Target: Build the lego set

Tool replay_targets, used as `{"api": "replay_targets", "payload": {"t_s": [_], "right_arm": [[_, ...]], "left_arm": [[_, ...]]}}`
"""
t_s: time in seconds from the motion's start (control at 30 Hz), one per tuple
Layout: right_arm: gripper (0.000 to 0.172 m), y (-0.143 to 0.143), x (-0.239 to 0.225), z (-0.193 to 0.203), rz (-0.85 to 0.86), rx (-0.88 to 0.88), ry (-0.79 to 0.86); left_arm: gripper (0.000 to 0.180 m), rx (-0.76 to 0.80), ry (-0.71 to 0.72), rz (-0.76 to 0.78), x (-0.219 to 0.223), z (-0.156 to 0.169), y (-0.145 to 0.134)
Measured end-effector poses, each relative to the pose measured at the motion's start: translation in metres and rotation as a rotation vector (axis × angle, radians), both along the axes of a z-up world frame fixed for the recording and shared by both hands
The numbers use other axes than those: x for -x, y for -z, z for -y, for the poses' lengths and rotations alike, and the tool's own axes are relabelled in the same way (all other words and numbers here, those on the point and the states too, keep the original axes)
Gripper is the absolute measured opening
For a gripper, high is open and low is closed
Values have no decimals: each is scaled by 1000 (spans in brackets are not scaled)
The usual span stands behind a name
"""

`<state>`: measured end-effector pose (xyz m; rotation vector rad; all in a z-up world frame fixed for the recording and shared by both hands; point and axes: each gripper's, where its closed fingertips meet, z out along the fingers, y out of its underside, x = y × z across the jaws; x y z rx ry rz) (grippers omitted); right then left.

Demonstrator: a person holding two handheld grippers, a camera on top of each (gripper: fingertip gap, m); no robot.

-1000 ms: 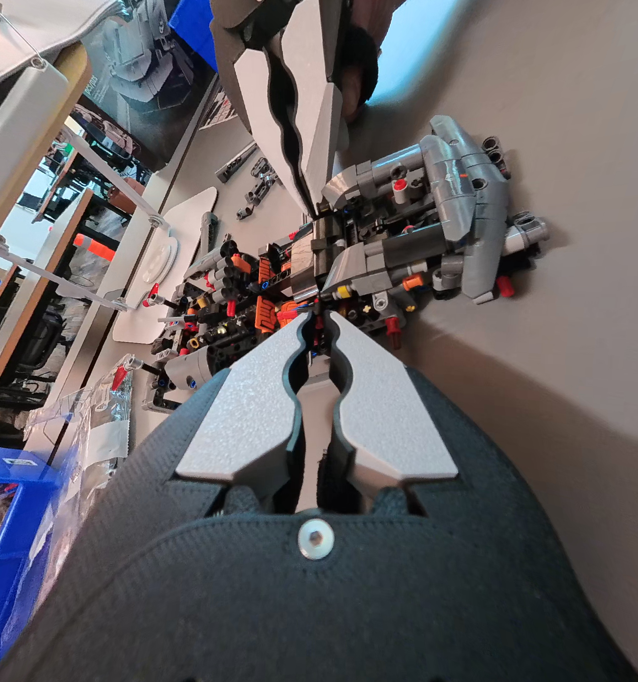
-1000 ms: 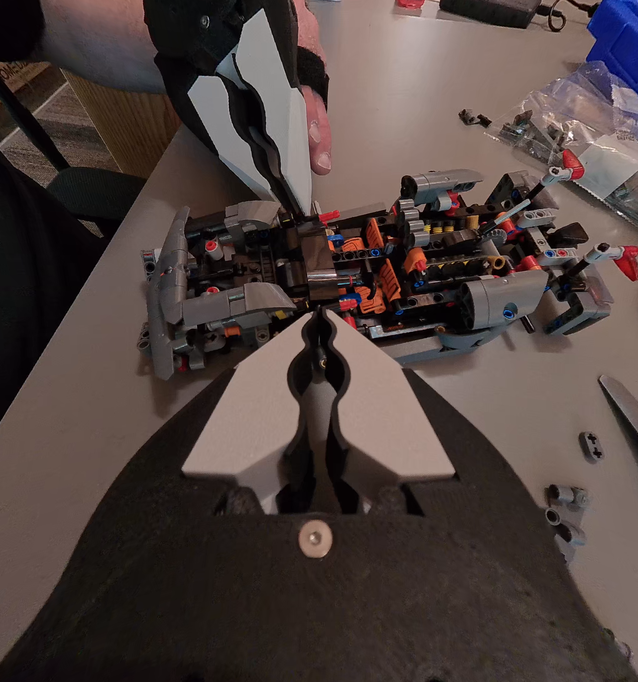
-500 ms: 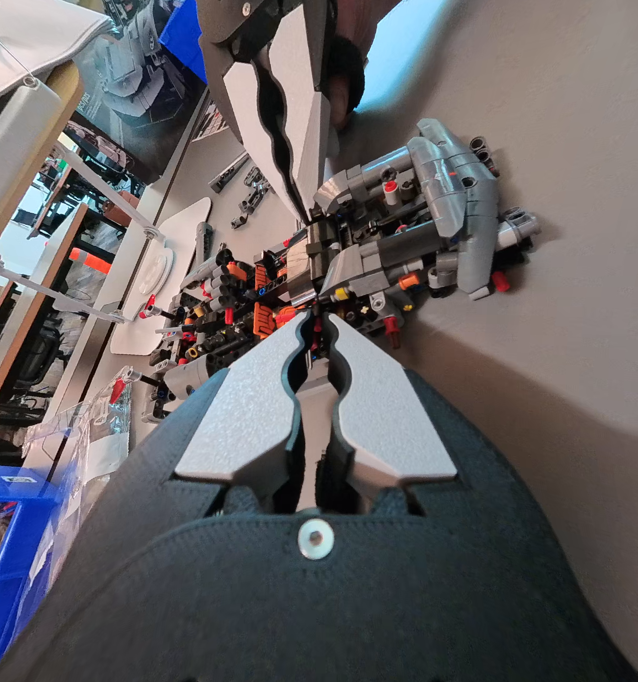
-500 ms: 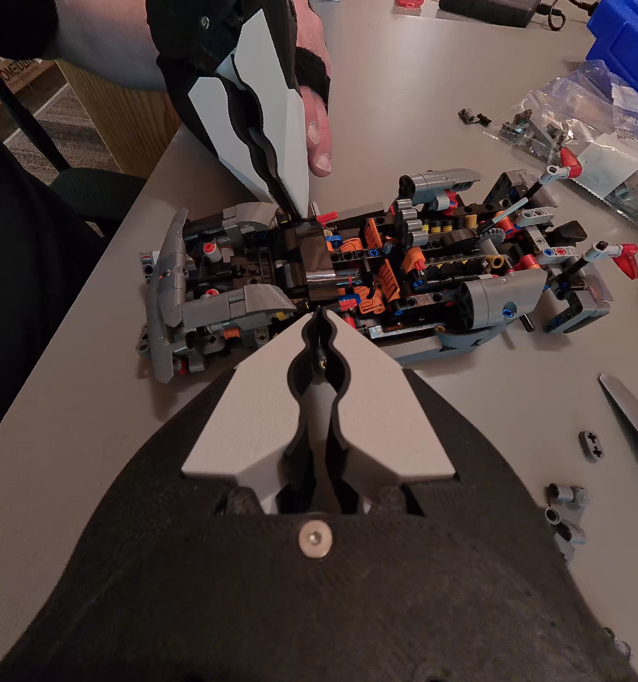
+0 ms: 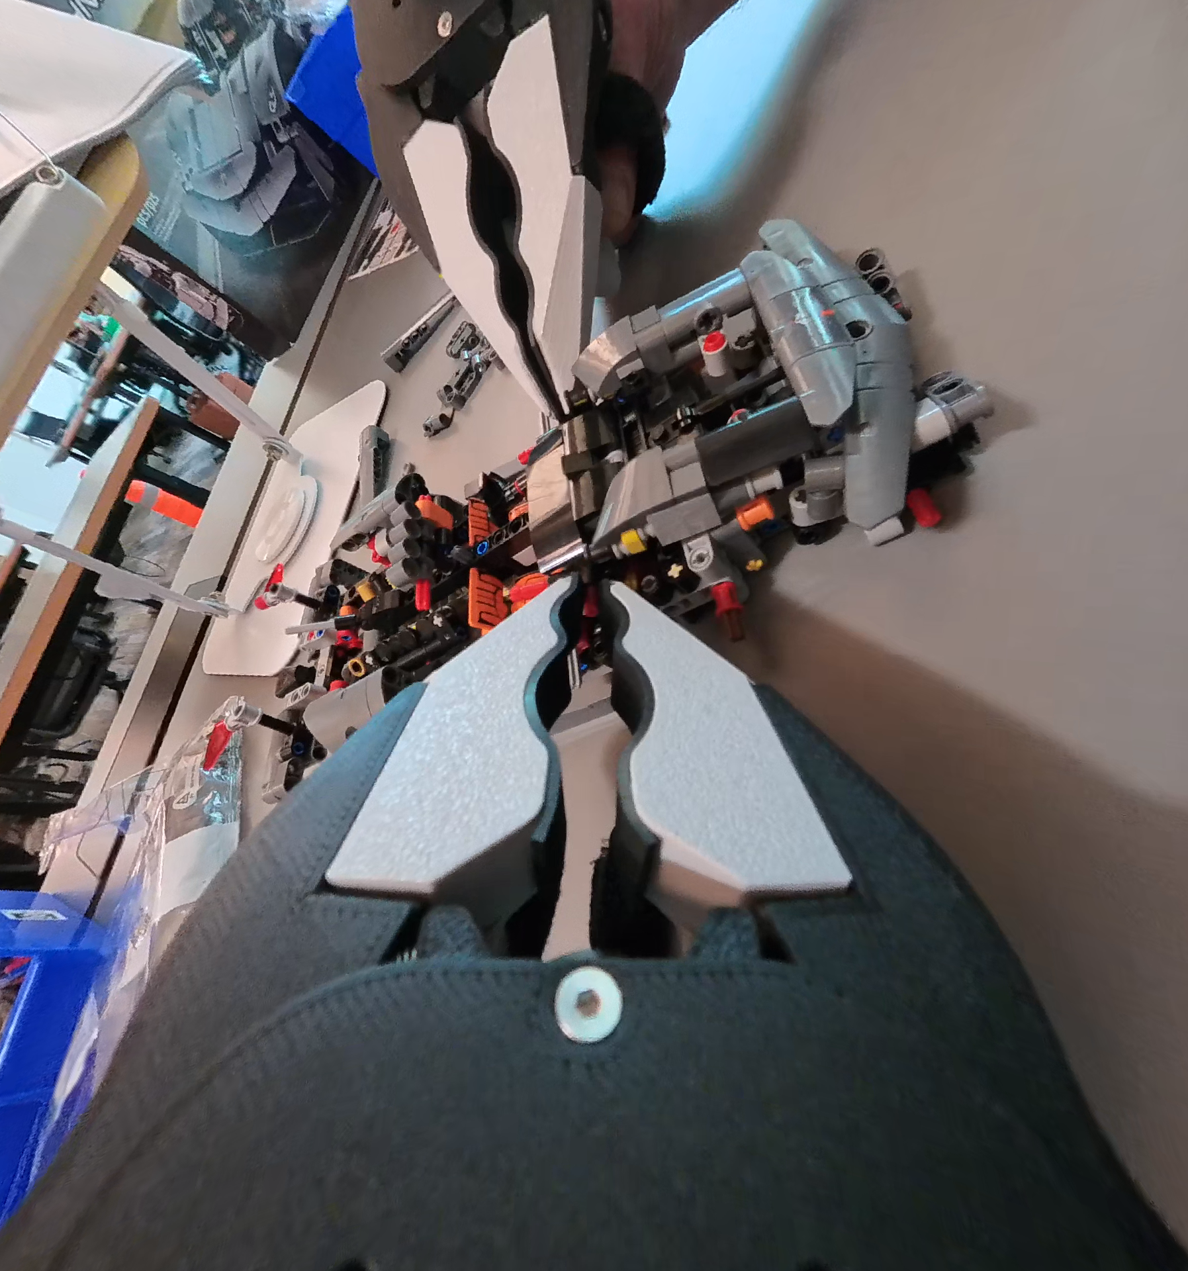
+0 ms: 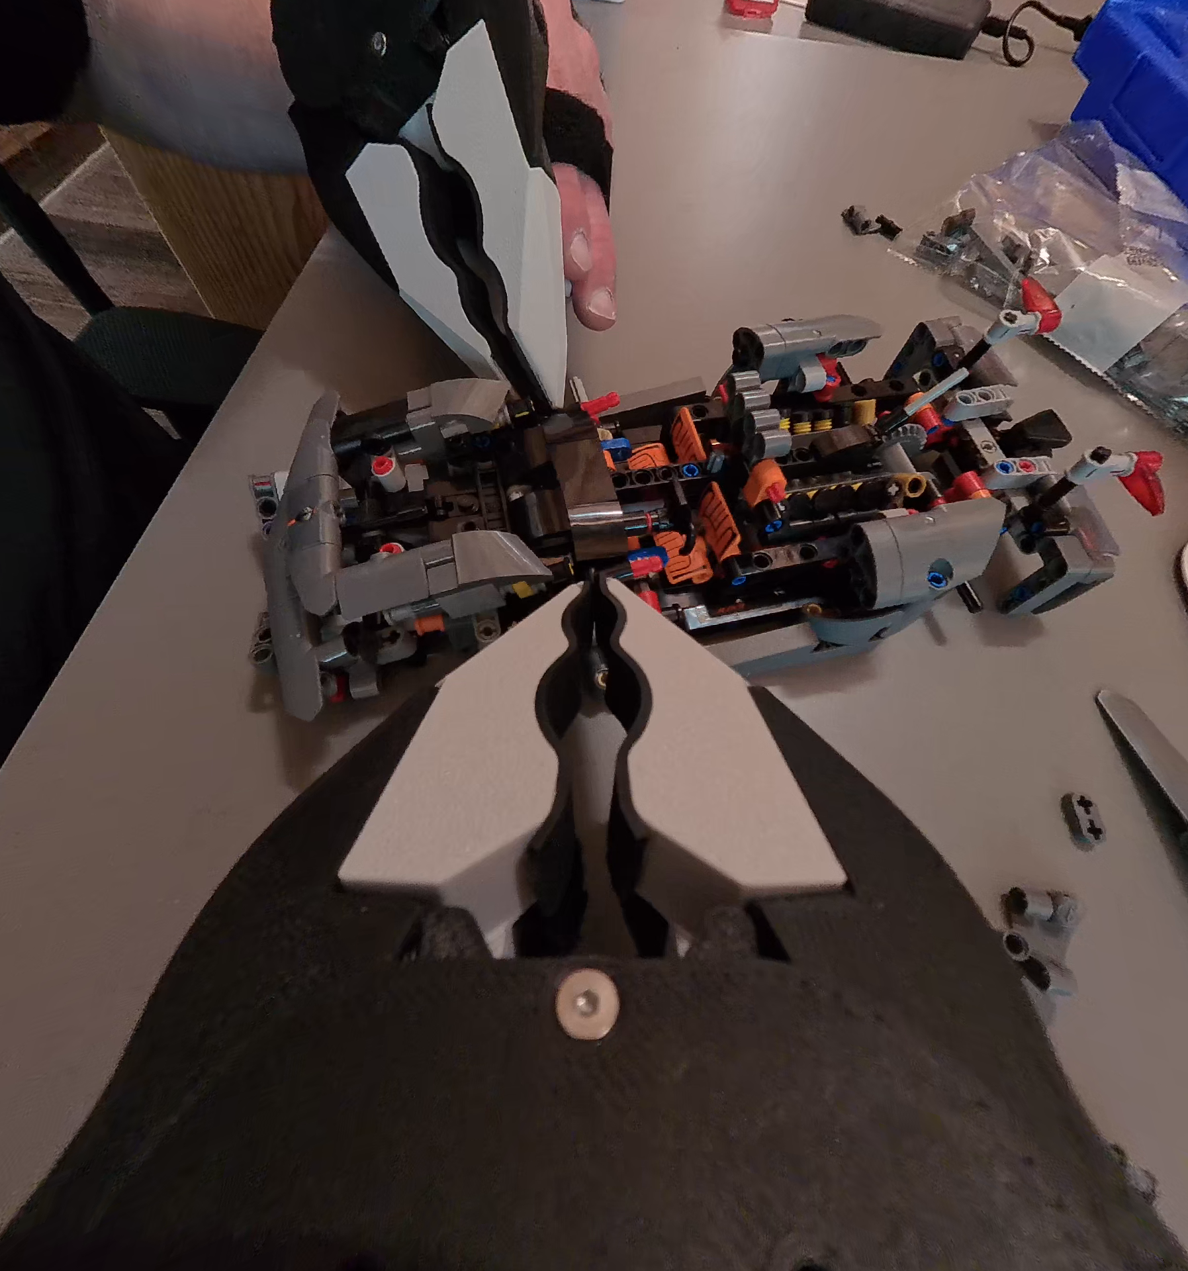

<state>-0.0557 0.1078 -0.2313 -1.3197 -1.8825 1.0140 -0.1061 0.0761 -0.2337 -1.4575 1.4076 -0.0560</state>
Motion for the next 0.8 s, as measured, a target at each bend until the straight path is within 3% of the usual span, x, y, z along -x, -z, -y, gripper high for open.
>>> {"api": "replay_targets", "payload": {"t_s": [0.5,0.6,0.8], "right_arm": [[1,-5,-4,-4,-10,-28,27],[10,-15,-10,-14,-33,-6,57],[25,-17,-4,-19,-6,11,71]], "left_arm": [[7,1,-17,-14,5,1,-2],[8,-3,-67,-3,17,-2,-6],[26,140,-84,84,16,-7,-9]]}}
